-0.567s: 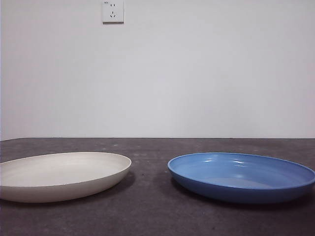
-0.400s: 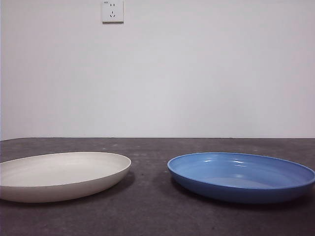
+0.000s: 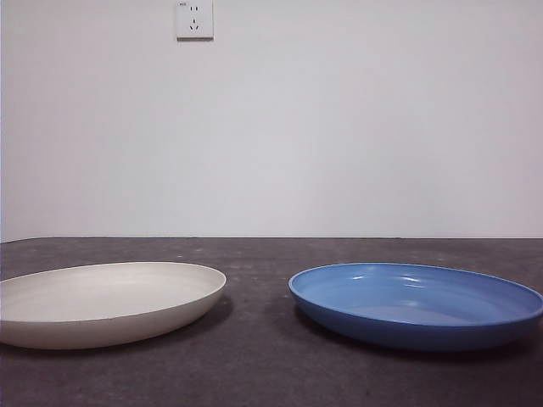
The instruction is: Pick up the white plate, put it on the blue plate, put it on desk
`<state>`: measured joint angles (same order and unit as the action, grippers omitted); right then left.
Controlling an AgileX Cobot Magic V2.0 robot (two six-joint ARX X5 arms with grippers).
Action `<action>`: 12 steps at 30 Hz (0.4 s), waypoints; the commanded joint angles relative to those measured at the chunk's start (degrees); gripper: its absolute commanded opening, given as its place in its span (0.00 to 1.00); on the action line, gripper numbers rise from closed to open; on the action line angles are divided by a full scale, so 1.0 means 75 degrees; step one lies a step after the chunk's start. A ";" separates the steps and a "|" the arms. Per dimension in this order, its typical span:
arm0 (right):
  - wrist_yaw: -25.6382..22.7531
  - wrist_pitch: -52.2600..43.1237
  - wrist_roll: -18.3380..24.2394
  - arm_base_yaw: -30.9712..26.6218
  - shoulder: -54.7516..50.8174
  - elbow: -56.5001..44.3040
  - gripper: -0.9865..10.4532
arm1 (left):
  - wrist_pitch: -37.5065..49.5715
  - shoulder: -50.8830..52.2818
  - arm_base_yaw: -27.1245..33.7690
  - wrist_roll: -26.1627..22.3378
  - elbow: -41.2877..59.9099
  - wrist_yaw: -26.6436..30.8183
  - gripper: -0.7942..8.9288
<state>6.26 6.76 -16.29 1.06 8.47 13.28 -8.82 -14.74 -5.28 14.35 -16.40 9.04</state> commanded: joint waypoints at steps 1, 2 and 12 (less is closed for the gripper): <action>0.0015 -0.0093 0.0079 -0.0006 0.0449 0.0484 0.10 | 0.0093 -0.0708 -0.0090 0.0035 -0.0749 -0.0015 0.10; 0.0064 -0.0093 0.0067 -0.0006 0.0708 0.0717 0.10 | 0.0090 -0.1026 -0.0122 0.0032 -0.1040 -0.0017 0.10; 0.0781 0.0647 0.0061 0.0000 0.2987 0.2964 0.10 | -0.0405 -0.3847 -0.0216 -0.0058 -0.4001 -0.1478 0.10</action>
<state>11.99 10.96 -16.29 1.06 29.32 33.76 -11.88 -42.54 -6.68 14.31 -44.34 -1.04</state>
